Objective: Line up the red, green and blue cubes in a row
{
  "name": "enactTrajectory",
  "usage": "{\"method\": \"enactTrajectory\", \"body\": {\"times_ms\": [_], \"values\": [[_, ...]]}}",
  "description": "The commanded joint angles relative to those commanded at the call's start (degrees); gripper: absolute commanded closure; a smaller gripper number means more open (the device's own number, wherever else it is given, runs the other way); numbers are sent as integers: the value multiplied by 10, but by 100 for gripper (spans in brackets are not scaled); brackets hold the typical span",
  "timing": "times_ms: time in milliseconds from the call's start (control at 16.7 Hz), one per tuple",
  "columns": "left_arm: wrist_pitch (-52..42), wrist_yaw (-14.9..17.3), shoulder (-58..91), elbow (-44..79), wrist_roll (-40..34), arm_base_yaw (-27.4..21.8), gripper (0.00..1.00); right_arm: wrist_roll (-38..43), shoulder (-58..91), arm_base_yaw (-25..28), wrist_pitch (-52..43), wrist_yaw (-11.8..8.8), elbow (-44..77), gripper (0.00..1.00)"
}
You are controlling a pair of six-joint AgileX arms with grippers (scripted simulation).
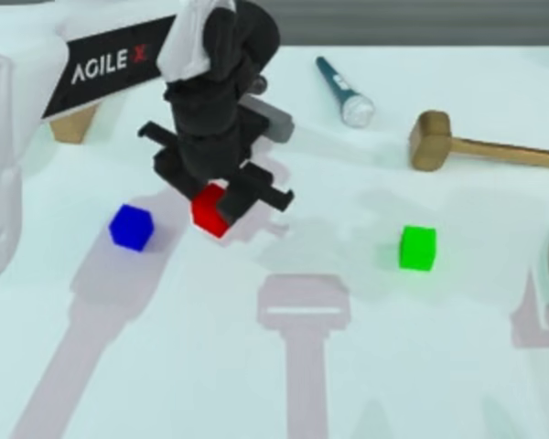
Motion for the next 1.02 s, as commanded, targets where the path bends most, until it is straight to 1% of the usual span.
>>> {"method": "enactTrajectory", "body": {"times_ms": [180, 480, 600, 780, 1020], "values": [[6, -4, -29, -36, -87, -11, 100, 0, 0, 0, 0, 0, 0, 0], [17, -11, -89, -117, -290, -35, 100, 0, 0, 0, 0, 0, 0, 0], [22, -14, -113, -145, -357, -43, 100, 0, 0, 0, 0, 0, 0, 0], [30, -17, -140, -175, -413, -52, 100, 0, 0, 0, 0, 0, 0, 0], [32, -17, -144, -179, -420, -53, 100, 0, 0, 0, 0, 0, 0, 0]]}}
